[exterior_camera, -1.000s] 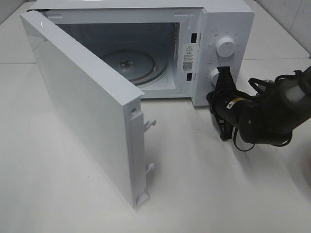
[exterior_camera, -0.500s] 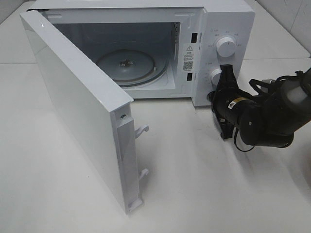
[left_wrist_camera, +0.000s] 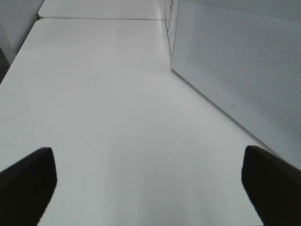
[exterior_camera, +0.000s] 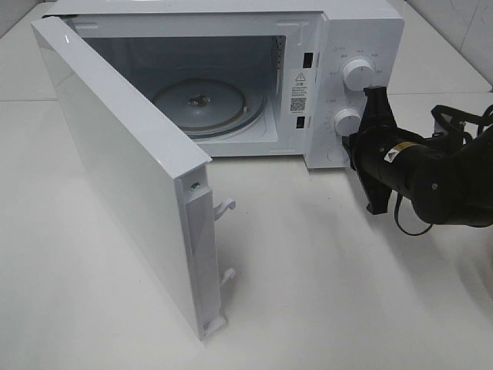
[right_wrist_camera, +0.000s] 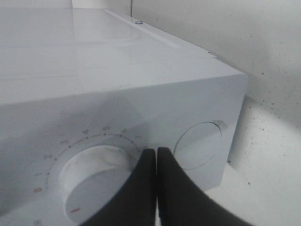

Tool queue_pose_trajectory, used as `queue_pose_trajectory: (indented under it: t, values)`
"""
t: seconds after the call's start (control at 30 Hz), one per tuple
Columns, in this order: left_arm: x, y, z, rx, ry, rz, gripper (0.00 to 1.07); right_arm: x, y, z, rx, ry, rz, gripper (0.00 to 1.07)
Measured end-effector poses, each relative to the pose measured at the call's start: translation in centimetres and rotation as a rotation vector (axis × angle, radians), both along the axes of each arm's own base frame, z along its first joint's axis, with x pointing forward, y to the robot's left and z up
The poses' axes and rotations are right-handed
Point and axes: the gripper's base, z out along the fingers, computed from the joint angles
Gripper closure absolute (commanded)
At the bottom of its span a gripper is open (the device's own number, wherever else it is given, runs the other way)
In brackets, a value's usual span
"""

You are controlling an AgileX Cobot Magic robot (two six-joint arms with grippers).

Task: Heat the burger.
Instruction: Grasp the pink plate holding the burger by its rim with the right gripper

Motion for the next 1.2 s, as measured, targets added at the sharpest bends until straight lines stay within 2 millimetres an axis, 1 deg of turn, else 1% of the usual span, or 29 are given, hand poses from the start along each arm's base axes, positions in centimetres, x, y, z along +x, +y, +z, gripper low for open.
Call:
queue_pose_trajectory:
  t: [0.13, 0.2, 0.23, 0.3, 0.33, 0.4, 0.5, 0.57, 0.6, 0.67, 0.7, 0.73, 0.77, 0.83, 0.93, 1.0, 1.07, 1.1, 1.13, 1.17, 1.2]
  values:
    - [0.0, 0.0, 0.0, 0.0, 0.0, 0.0, 0.06, -0.7, -0.1, 0.4, -0.038, 0.022, 0.028, 1.07]
    - [0.0, 0.0, 0.0, 0.0, 0.0, 0.0, 0.06, -1.5, -0.3, 0.8, -0.096, 0.065, 0.063, 1.07]
    - [0.0, 0.0, 0.0, 0.0, 0.0, 0.0, 0.06, -1.5, -0.3, 0.8, -0.096, 0.065, 0.063, 1.07]
    - [0.0, 0.0, 0.0, 0.0, 0.0, 0.0, 0.06, -2.5, -0.4, 1.5, -0.2, 0.118, 0.127, 1.07]
    - [0.0, 0.0, 0.0, 0.0, 0.0, 0.0, 0.06, -2.5, -0.4, 1.5, -0.2, 0.118, 0.127, 1.07]
    - [0.0, 0.0, 0.0, 0.0, 0.0, 0.0, 0.06, -3.1, -0.4, 2.5, -0.3, 0.139, 0.196, 1.07]
    - [0.0, 0.0, 0.0, 0.0, 0.0, 0.0, 0.06, -3.3, -0.5, 2.8, -0.34, 0.142, 0.222, 1.07]
    - [0.0, 0.0, 0.0, 0.0, 0.0, 0.0, 0.06, -3.9, -0.5, 3.9, -0.507, 0.14, 0.334, 1.06]
    - [0.0, 0.0, 0.0, 0.0, 0.0, 0.0, 0.06, -3.9, -0.5, 3.9, -0.507, 0.14, 0.334, 1.06]
    - [0.0, 0.0, 0.0, 0.0, 0.0, 0.0, 0.06, -4.6, -0.5, 4.6, -0.632, 0.152, 0.433, 1.05]
    - [0.0, 0.0, 0.0, 0.0, 0.0, 0.0, 0.06, -4.6, -0.5, 4.6, -0.632, 0.152, 0.433, 1.05]
    - [0.0, 0.0, 0.0, 0.0, 0.0, 0.0, 0.06, -5.1, -0.5, 5.1, -0.711, 0.154, 0.5, 1.05]
    - [0.0, 0.0, 0.0, 0.0, 0.0, 0.0, 0.06, -5.1, -0.5, 5.1, -0.711, 0.154, 0.5, 1.05]
    - [0.0, 0.0, 0.0, 0.0, 0.0, 0.0, 0.06, -5.9, -0.6, 5.5, -0.803, 0.184, 0.605, 1.05]
    - [0.0, 0.0, 0.0, 0.0, 0.0, 0.0, 0.06, -6.2, -0.6, 5.6, -0.826, 0.194, 0.636, 1.05]
    - [0.0, 0.0, 0.0, 0.0, 0.0, 0.0, 0.06, -7.3, -0.7, 5.8, -0.928, 0.237, 0.784, 1.05]
    - [0.0, 0.0, 0.0, 0.0, 0.0, 0.0, 0.06, -7.5, -0.7, 5.7, -0.948, 0.244, 0.812, 1.05]
    - [0.0, 0.0, 0.0, 0.0, 0.0, 0.0, 0.06, -8.0, -0.8, 5.6, -0.997, 0.269, 0.888, 1.04]
    - [0.0, 0.0, 0.0, 0.0, 0.0, 0.0, 0.06, -8.0, -0.8, 5.6, -0.997, 0.269, 0.888, 1.04]
    - [0.0, 0.0, 0.0, 0.0, 0.0, 0.0, 0.06, -8.3, -0.9, 5.5, -1.038, 0.301, 0.957, 1.04]
    - [0.0, 0.0, 0.0, 0.0, 0.0, 0.0, 0.06, -8.3, -0.9, 5.5, -1.038, 0.301, 0.957, 1.04]
